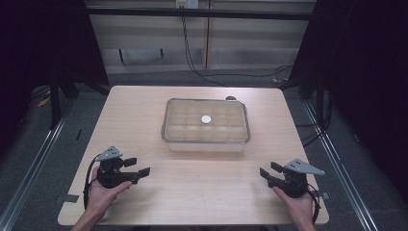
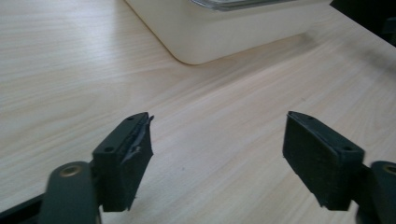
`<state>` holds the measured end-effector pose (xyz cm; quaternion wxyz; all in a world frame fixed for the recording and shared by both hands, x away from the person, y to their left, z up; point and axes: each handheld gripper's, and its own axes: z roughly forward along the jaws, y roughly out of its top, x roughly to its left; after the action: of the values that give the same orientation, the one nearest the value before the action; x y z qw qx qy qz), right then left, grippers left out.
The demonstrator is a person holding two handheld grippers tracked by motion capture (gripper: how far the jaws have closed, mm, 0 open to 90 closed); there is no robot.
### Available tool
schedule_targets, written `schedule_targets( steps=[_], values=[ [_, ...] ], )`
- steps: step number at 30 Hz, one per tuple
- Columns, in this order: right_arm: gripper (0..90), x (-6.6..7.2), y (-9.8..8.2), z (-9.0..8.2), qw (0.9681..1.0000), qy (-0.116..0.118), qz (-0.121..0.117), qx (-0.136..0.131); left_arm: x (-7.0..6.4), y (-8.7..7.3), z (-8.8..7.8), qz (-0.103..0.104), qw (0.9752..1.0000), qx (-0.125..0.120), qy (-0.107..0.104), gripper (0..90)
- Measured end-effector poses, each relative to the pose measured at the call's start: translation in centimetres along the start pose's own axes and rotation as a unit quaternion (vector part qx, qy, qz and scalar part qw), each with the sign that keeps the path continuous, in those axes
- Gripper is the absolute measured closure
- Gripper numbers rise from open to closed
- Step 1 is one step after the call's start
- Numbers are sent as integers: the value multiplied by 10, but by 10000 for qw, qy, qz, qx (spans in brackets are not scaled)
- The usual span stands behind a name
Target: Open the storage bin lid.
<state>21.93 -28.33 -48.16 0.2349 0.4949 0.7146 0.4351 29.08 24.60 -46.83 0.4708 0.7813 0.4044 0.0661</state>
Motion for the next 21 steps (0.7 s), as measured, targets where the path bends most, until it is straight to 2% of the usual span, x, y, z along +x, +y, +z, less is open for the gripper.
schedule_targets(
  steps=[1, 3, 6, 8, 10, 12, 14, 16, 17, 19, 21],
  values=[
    [429, 1, 1, 1, 9999, 135, 47, 6, 0, 0, 0, 17, 10000, -9, 21, 228],
    [427, 1, 2, 2, 9997, 201, 104, 18, 0, 0, 0, 26, 10000, -26, 53, 214],
    [457, 2, 3, 4, 9986, 464, 267, -49, 2, -1, 2, -159, 9998, 49, 122, 179],
    [444, 3, 5, 4, 9989, 339, 264, -196, 3, -2, 3, -109, 9998, 109, 103, 208],
    [451, 3, 7, 4, 9980, 452, 312, -309, 2, -1, 4, -120, 9998, 118, 98, 270],
    [438, 4, 9, 2, 9981, 469, 355, -182, 0, 0, 6, -15, 9997, 234, 94, 309],
    [438, 4, 12, 2, 9972, 606, 429, -60, 0, 1, 10, 10, 9994, 353, 29, 312],
    [426, 3, 17, 3, 9974, 629, 343, -5, 0, 2, 11, -58, 9995, 317, 27, 316],
    [413, 3, 18, 3, 9972, 649, 379, 4, 0, 3, 12, -97, 9995, 292, -9, 319],
    [407, 4, 19, 3, 9970, 682, 369, 30, 0, 3, 12, -102, 9995, 286, -51, 326],
    [374, 3, 20, 1, 9968, 715, 344, 58, -2, 7, 13, -39, 9995, 258, -203, 340]
  ],
)
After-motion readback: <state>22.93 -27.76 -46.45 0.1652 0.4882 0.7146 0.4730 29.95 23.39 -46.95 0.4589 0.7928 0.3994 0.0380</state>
